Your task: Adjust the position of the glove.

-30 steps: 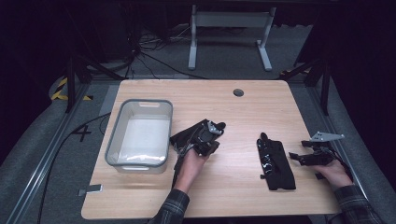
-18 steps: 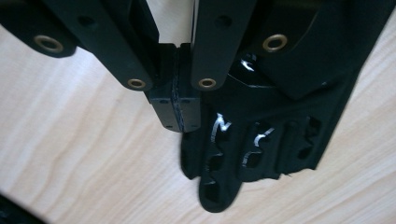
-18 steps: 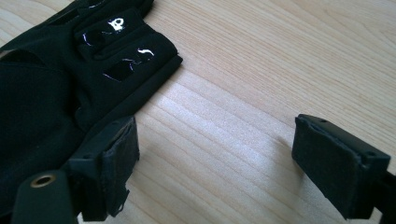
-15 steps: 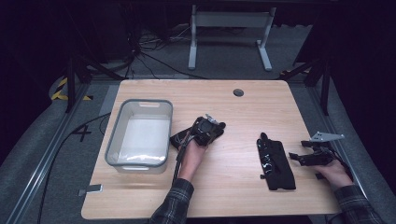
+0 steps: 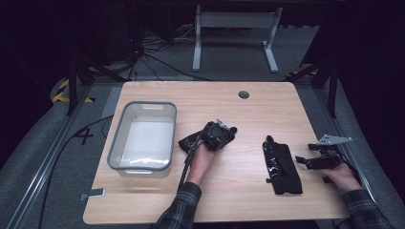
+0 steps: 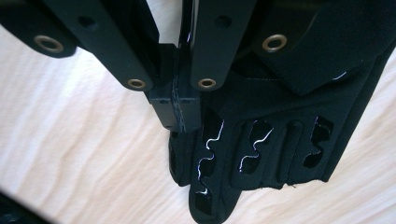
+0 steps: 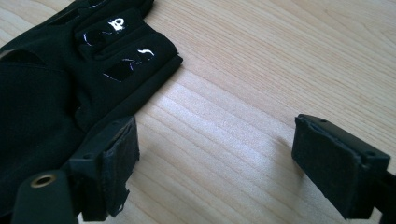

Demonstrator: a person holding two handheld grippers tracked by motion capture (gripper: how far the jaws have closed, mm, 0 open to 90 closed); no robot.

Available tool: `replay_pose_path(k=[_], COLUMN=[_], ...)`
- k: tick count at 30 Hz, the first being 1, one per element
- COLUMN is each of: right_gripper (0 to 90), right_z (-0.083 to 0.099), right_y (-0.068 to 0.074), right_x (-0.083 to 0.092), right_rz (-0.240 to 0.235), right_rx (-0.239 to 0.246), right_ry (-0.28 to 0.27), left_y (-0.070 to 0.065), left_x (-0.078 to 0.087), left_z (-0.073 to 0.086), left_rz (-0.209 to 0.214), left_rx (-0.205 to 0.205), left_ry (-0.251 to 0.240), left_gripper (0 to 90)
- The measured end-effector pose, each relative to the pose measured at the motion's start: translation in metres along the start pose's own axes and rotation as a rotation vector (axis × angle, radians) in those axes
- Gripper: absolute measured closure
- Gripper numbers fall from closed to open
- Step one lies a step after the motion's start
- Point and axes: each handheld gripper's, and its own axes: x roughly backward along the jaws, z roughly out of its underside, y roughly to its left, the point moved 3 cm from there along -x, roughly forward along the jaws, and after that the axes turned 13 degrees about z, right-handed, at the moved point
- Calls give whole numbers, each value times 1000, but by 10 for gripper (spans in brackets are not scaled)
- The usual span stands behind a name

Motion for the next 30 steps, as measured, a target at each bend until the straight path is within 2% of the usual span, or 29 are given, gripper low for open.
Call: replay_pose_path(k=[8,14,19,24,30], right_gripper=[155,155,155,155,155], right_z=[0,0,0,0,0], right_y=[0,0,0,0,0], right_x=[0,0,0,0,0], right_rz=[-1,-1,-2,-1,-2], right_rx=[1,1,1,1,1], right_ry=[0,0,0,0,0], left_y=[-18,-41,-53,-56,-53], left_x=[-13,-28,-36,-36,-14], left_z=[-6,-14,-18,-19,-21], left_rz=[52,115,140,140,124], left_rx=[-29,-76,-101,-110,-105], left_ry=[-7,6,15,12,-28], left_gripper=[898,898,898,897,897])
